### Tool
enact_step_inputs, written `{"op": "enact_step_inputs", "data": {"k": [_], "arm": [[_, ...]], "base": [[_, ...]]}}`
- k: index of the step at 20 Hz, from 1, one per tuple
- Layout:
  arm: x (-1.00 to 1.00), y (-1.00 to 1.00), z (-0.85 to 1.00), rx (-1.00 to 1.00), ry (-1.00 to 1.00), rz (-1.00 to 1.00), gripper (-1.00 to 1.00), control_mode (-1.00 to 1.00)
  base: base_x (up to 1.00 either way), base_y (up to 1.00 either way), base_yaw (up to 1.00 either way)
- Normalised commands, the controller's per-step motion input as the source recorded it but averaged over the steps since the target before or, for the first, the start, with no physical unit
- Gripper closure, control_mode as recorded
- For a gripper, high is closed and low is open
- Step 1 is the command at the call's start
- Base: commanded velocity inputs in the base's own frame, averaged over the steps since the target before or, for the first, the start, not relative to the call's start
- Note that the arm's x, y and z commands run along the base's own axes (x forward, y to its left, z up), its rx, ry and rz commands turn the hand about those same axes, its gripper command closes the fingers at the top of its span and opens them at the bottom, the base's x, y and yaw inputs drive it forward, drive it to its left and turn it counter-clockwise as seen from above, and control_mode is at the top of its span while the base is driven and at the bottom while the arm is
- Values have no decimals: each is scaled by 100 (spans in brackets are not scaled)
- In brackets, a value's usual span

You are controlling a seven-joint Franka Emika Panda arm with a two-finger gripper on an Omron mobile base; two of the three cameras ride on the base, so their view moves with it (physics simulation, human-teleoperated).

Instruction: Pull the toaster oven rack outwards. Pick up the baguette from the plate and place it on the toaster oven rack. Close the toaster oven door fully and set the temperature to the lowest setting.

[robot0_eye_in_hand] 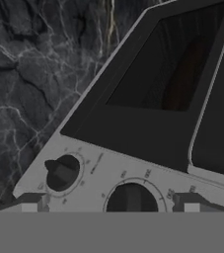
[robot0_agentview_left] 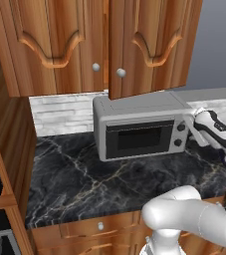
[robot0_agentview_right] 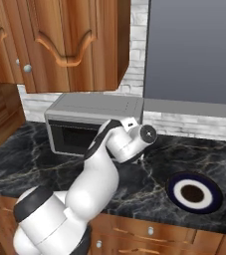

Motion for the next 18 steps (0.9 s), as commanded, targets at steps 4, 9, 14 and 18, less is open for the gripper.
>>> {"op": "enact_step_inputs", "data": {"k": [4,9,14,18], "arm": [[7,-4,-12,5,-11,0,-100,-100],[7,0,-5,3,-8,0,-100,-100],[9,0,0,1,-6,0,-100,-100],[8,0,0,0,-5,0,-100,-100]], "base": [[0,0,0],[0,0,0],[0,0,0],[0,0,0]]}}
